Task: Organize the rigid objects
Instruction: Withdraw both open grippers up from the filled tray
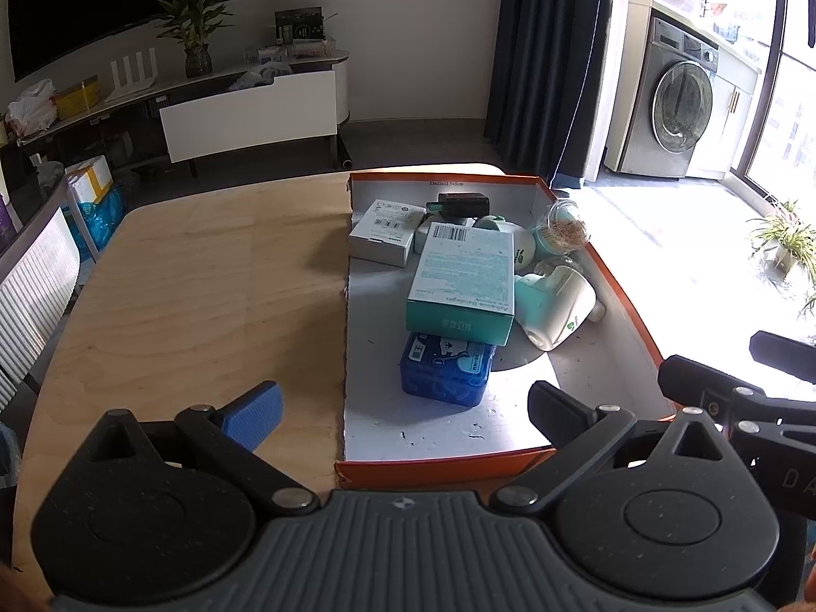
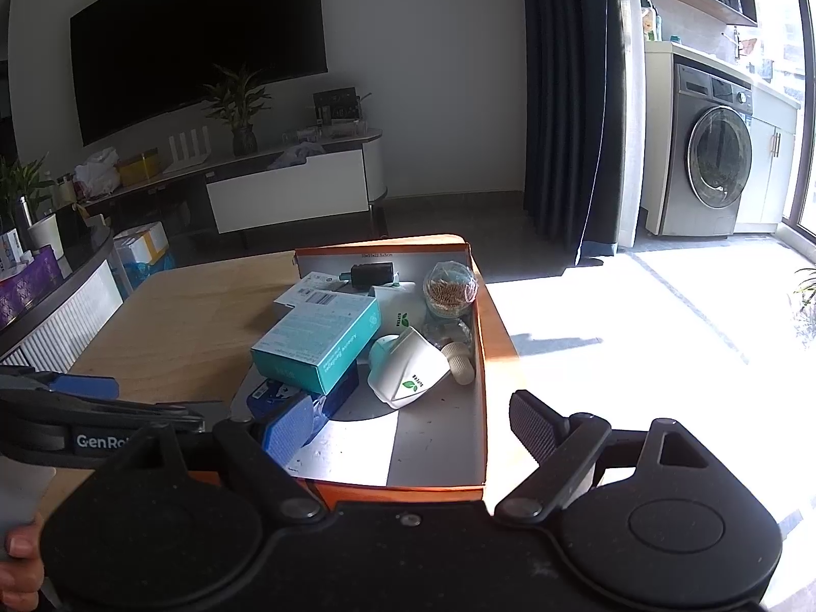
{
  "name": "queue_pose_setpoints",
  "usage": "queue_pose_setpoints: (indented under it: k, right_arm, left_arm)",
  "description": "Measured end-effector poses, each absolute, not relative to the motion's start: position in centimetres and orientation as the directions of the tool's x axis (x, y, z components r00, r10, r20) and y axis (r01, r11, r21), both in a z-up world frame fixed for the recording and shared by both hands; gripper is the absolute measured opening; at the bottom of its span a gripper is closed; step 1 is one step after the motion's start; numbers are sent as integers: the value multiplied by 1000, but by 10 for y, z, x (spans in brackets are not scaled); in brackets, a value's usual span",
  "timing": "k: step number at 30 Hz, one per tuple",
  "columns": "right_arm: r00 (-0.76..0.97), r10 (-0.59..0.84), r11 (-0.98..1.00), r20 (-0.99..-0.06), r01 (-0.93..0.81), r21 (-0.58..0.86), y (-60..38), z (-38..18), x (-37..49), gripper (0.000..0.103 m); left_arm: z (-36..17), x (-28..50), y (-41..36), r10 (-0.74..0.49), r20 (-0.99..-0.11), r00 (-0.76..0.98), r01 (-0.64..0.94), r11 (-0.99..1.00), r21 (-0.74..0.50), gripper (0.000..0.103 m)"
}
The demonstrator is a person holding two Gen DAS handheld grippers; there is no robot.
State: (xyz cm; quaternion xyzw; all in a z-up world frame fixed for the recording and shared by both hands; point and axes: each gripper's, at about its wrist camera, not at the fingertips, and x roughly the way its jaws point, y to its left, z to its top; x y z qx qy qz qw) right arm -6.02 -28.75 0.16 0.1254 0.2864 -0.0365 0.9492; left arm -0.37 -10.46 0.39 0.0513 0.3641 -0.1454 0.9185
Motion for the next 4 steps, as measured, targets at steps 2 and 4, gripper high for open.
queue_pose_setpoints:
  k: [2,4]
  right_arm:
    - [833,3,966,-554,141,217,-287,1,-60,99]
    - [833,2,966,-554,141,216,-287,1,-60,99]
  left_arm:
    - [4,-3,-103,-232,-684,691,301,953,-19,103]
    - [2,-2,-103,-229,-688,689,298,954,-19,103]
